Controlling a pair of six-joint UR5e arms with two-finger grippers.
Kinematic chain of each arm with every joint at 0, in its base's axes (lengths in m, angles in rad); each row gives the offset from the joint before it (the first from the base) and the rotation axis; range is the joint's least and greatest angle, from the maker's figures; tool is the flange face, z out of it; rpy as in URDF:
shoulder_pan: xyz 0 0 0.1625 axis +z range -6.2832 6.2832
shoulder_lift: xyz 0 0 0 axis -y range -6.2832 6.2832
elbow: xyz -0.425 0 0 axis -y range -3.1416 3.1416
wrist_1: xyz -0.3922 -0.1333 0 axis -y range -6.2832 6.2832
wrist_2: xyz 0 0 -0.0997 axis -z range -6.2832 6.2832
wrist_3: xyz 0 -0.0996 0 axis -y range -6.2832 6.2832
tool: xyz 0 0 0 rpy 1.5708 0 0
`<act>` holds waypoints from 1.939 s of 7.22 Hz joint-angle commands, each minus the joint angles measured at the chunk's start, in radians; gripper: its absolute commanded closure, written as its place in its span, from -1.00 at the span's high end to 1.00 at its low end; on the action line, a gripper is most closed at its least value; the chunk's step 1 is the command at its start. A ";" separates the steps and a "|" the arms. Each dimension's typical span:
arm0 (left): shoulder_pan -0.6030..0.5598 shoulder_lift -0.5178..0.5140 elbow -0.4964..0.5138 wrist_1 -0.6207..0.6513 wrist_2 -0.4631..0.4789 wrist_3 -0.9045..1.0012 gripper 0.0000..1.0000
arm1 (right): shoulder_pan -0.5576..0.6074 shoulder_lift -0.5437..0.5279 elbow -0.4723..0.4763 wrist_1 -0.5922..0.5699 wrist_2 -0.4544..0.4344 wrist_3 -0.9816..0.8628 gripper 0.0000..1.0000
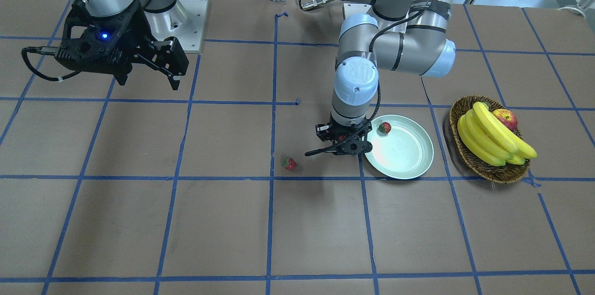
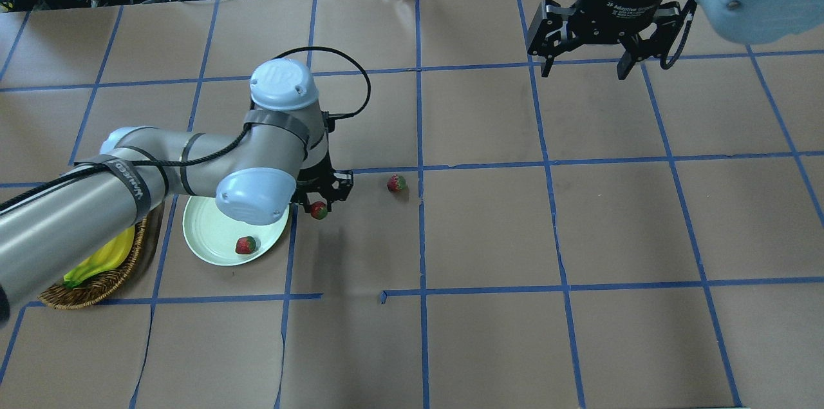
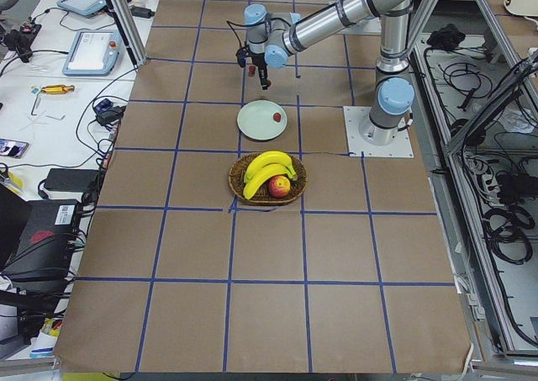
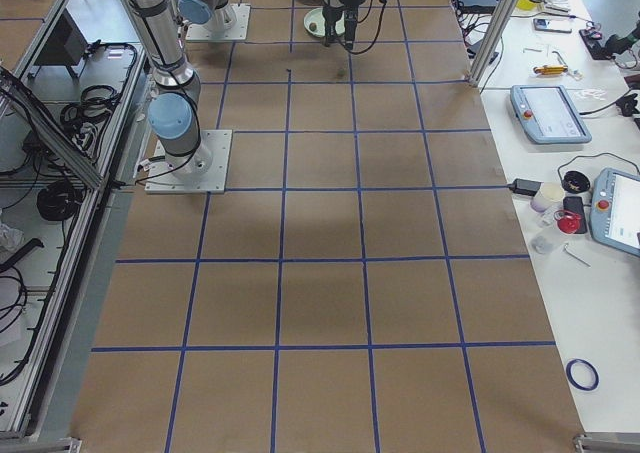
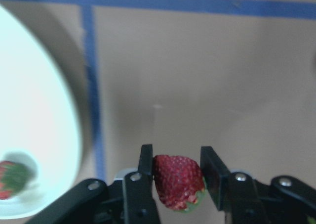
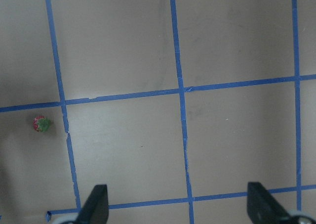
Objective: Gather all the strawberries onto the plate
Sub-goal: 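Move the left gripper to the next strawberry and grasp it, then place the strawberry on the plate and open the left gripper, then reach the left gripper to the farthest strawberry and grasp it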
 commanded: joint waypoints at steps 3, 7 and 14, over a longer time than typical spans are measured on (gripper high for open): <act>0.216 -0.001 -0.029 -0.025 0.016 0.275 -0.55 | -0.001 0.001 0.000 0.000 0.000 0.000 1.00; 0.188 0.006 -0.036 0.031 0.008 0.250 1.00 | -0.001 0.001 0.003 -0.002 0.000 0.000 1.00; -0.160 -0.185 0.182 0.200 -0.170 -0.195 0.93 | 0.000 -0.001 0.003 0.000 0.000 0.002 1.00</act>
